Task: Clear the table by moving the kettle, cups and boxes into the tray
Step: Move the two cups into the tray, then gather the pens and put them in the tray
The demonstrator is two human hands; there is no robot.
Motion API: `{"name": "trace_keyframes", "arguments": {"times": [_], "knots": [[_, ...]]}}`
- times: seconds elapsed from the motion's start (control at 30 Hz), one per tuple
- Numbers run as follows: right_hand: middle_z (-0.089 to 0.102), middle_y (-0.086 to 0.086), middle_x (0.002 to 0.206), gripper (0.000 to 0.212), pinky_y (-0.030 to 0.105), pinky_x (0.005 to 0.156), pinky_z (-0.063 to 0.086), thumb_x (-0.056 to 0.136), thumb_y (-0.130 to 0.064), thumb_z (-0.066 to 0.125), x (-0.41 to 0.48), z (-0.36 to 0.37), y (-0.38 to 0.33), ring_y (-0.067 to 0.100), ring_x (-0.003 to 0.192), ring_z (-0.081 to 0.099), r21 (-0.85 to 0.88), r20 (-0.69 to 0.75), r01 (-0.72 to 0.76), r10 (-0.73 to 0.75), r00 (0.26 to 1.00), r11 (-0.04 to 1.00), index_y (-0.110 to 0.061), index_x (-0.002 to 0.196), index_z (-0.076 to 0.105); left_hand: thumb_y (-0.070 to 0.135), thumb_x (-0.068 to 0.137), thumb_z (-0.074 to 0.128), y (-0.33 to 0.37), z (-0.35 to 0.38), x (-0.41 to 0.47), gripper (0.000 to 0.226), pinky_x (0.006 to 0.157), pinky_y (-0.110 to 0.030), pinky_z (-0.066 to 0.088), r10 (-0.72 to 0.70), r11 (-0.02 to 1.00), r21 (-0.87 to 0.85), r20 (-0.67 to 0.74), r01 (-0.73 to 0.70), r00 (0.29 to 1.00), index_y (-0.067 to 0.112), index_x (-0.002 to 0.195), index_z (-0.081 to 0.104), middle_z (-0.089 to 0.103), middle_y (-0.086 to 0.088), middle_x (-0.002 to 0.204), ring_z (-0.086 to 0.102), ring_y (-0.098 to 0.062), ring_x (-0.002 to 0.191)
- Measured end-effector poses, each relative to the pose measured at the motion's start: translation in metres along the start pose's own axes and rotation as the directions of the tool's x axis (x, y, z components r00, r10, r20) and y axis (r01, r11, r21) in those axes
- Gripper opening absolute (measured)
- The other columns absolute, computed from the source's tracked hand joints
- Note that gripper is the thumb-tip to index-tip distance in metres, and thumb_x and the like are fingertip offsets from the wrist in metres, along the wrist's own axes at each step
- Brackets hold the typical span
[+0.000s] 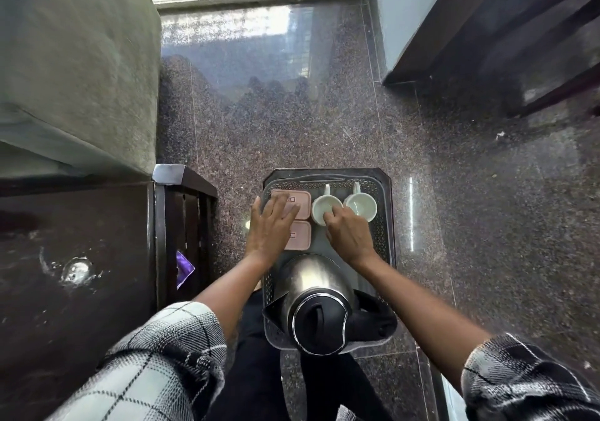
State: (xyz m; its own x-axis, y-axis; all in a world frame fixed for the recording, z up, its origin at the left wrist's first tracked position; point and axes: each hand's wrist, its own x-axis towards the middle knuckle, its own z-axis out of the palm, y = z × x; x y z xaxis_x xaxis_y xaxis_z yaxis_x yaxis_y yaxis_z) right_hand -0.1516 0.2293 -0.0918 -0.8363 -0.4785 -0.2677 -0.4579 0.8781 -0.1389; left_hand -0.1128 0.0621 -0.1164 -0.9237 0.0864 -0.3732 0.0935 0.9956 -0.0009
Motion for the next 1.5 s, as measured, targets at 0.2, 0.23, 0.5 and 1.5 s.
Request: {"name": "trace_keyframes", "arguments": {"times": [0.2, 0.23, 0.5, 1.5], "knots": [[0.064, 0.008, 0.097, 0.018, 0.033, 0.064, 0.047, 0.084, -0.018, 0.058, -0.014, -0.040, -0.026, 0.027, 0.084, 0.063, 0.439, 0.159, -0.179, 0.120, 0.980, 0.880, -0.011, 0.098, 0.068, 0.019, 0.089, 0.054, 0.002, -0.049, -0.028, 0.031, 0.115, -0.043, 0.008, -0.202, 0.907, -0.398, -0.130, 0.136, 0.971, 0.023, 0.119, 0.060, 0.063, 0.001, 0.120, 0.055, -0.018, 0.116], [0.065, 0.006, 0.096, 0.018, 0.030, 0.065, 0.046, 0.084, -0.018, 0.060, -0.017, -0.047, -0.033, 0.022, 0.083, 0.062, 0.490, 0.183, -0.201, 0.125, 0.975, 0.848, -0.012, 0.099, 0.068, 0.020, 0.090, 0.053, 0.000, -0.055, -0.036, 0.028, 0.115, -0.040, 0.009, -0.252, 0.863, -0.476, -0.117, 0.168, 0.961, 0.023, 0.118, 0.061, 0.065, 0.004, 0.117, 0.057, -0.015, 0.111], [0.071, 0.007, 0.096, 0.020, 0.027, 0.071, 0.043, 0.078, -0.013, 0.061, -0.041, -0.081, -0.146, 0.020, 0.085, 0.064, 0.619, 0.170, -0.120, 0.017, 0.985, 0.776, -0.012, 0.096, 0.069, 0.014, 0.091, 0.052, -0.060, -0.086, -0.130, 0.019, 0.079, -0.030, 0.052, -0.339, 0.591, -0.779, -0.006, 0.208, 0.941, 0.020, 0.098, 0.068, 0.070, 0.004, 0.102, 0.064, -0.013, 0.089], [0.063, 0.006, 0.068, 0.026, 0.024, 0.054, 0.047, 0.078, -0.005, 0.064, -0.110, -0.021, -0.683, 0.020, 0.059, 0.058, 0.670, 0.302, 0.128, -0.425, 0.853, 0.731, -0.026, 0.063, 0.061, 0.015, 0.088, 0.056, -0.406, 0.050, -0.540, 0.021, 0.079, -0.031, 0.051, -0.715, 0.101, -0.948, 0.141, 0.301, 0.685, 0.016, 0.106, 0.065, 0.071, -0.004, 0.098, 0.066, -0.019, 0.090]]}}
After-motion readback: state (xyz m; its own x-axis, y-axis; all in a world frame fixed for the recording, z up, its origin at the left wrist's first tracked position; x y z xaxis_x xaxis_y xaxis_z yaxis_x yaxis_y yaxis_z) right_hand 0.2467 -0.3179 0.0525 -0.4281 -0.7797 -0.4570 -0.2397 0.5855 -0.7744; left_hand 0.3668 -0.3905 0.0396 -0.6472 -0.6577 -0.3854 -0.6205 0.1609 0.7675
